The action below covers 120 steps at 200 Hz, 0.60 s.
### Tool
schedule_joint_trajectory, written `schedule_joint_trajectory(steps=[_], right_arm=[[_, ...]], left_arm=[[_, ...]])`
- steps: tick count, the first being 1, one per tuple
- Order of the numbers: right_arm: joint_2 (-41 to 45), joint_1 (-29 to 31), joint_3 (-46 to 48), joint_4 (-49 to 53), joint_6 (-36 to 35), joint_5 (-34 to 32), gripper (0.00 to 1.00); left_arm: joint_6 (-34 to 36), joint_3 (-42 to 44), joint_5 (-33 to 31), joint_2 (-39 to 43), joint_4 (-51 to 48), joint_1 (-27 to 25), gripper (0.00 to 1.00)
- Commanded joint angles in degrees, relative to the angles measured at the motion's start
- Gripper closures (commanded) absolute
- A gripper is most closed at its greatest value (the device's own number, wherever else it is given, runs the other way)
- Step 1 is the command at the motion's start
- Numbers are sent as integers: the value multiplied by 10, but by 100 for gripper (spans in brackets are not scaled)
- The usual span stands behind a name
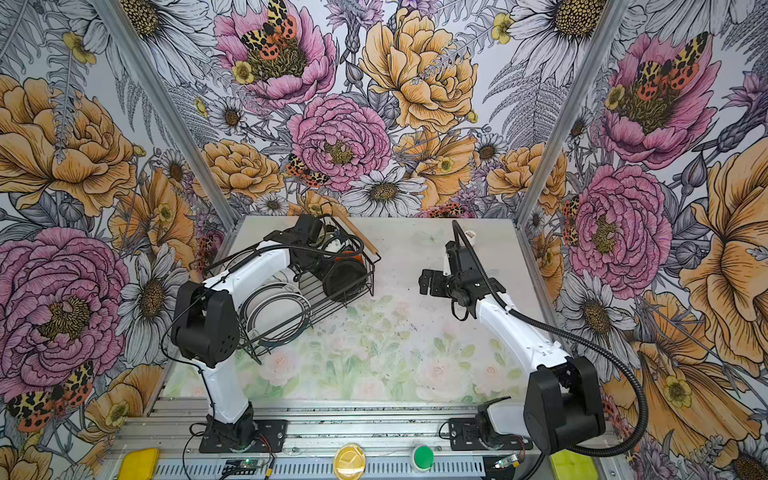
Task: Unload the plates from the dish rack
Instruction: 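Close the left gripper on the black plate at the rack's end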
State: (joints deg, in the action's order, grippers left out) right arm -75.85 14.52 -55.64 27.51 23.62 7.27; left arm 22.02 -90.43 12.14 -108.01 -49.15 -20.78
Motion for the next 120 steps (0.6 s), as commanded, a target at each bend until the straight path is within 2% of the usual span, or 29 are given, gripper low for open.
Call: schedule_joint_trajectory(steps=[1, 120], right_arm=[[10, -4, 3, -2, 10, -5, 1], [4, -5, 3, -3, 6, -12, 1]], left_arm=[[-11, -5, 9, 31, -2, -16, 100], [-12, -7, -53, 79, 11, -47, 100]])
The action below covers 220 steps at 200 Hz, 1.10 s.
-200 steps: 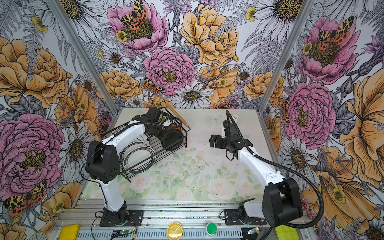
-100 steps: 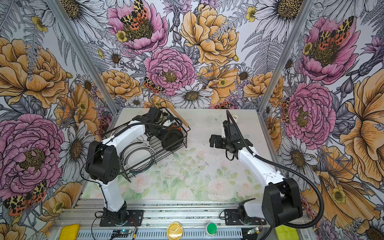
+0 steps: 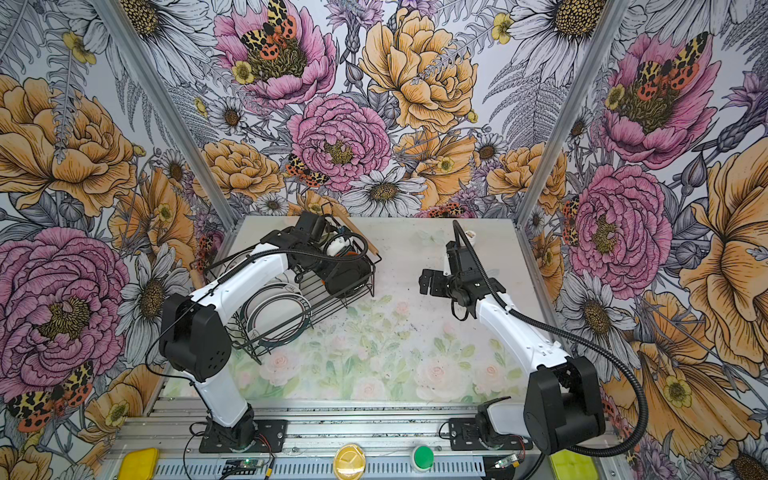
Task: Unload the plates from the dish rack
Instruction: 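Close the left gripper on the black plate at the rack's end, then lift the black plate up out of the rack with the left gripper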
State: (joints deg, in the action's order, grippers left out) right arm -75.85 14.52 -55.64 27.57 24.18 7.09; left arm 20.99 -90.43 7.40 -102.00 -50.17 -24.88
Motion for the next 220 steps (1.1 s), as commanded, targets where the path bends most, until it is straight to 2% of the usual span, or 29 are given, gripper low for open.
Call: schedule_joint_trajectory(steps=[1, 102, 140, 163, 197, 220], right_arm=[[4, -5, 3, -4, 0, -10, 1], [8, -5, -5, -4, 3, -30, 1], [11, -5, -15, -4, 2, -34, 0], [12, -7, -23, -4, -3, -46, 0], [7, -10, -51, -4, -22, -62, 1], [3, -13, -72, -4, -29, -84, 1]], left_arm=[[-1, -7, -5, 19, 21, -6, 100], [1, 5, -110, 94, 22, -4, 100], [-7, 9, -152, 158, 25, -2, 100], [-14, 5, -232, 192, 37, -14, 100], [-58, 2, -301, 227, 61, -13, 100], [-135, -11, -301, 238, 55, -13, 100]])
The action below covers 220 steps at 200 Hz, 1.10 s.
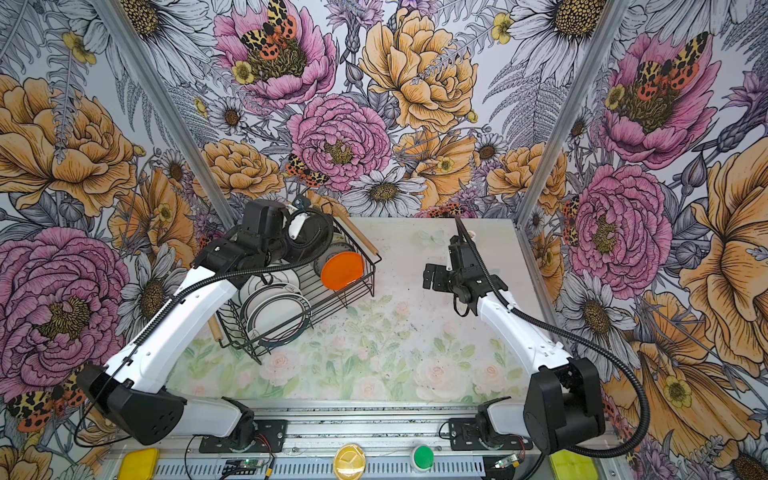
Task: Unload the plates from the dish rack
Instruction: 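Lift the black plate up out of the rack with the left gripper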
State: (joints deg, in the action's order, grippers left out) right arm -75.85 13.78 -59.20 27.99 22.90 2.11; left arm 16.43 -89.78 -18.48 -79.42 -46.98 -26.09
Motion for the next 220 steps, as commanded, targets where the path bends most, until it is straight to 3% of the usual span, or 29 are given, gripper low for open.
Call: schedule_joint_trajectory(steps=[1, 21, 44, 70, 108, 136, 175, 220], right_arm=[[2, -6, -38, -9, -16, -37, 1], [-3, -9, -49, -9, -15, -48, 1], [-9, -9, -55, -10, -11, -57, 1], [-6, -10, -49, -9, 2, -76, 1], [25, -11, -24, -10, 33, -73, 1], [58, -10, -8, -10, 23, -23, 1], [151, -24, 42, -10, 35, 60, 0], [252, -64, 102, -11, 76, 183, 1]], left_arm=[[-94, -18, -41, 13, 22, -2, 100], [-203, -15, -2, 37, 18, 0, 100], [-334, 8, 103, 77, 33, 7, 100], [-446, 54, 169, 127, 69, 16, 100], [-640, 215, 265, 188, 265, 31, 100], [-724, 298, 232, 200, 395, -20, 100], [-745, 285, 182, 146, 439, -109, 100], [-801, 286, 191, 56, 550, -151, 100]])
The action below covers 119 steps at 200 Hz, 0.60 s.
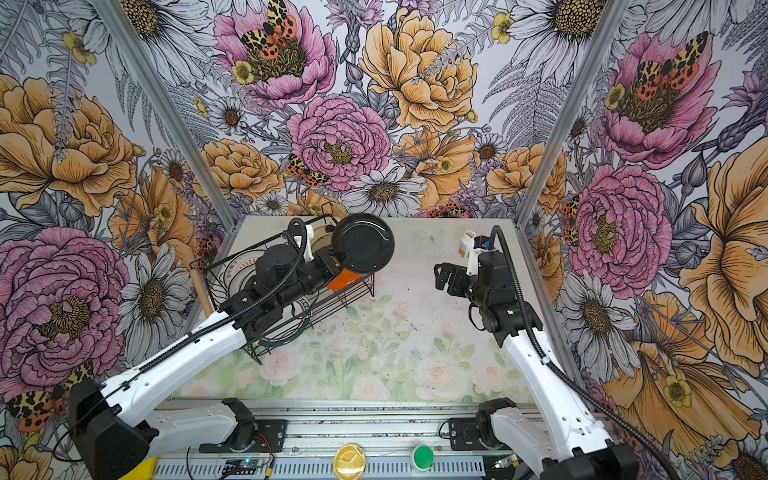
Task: Unload the plates from the dish rack
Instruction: 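Lift the black plate up out of the rack with the left gripper, then carry the black plate toward the right gripper while the right grasps its rim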
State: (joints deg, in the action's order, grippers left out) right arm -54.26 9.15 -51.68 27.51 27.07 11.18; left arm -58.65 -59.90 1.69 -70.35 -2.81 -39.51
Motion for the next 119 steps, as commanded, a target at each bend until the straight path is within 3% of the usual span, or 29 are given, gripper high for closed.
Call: schedule_joint_trajectory(steps=[1, 31, 70, 119], right_arm=[[37, -19, 27, -6, 36, 94, 1], [68, -45, 51, -20, 83, 177, 0], [119, -54, 74, -55, 108, 204, 1], [108, -56, 95, -127, 127, 209, 11]], left_arm=[[-52, -13, -11, -37, 110, -18, 100], [-70, -44, -37, -97, 128, -53, 100], [-100, -116, 25, -202, 138, -51, 100], [-140, -170, 112, -282, 155, -44, 100]])
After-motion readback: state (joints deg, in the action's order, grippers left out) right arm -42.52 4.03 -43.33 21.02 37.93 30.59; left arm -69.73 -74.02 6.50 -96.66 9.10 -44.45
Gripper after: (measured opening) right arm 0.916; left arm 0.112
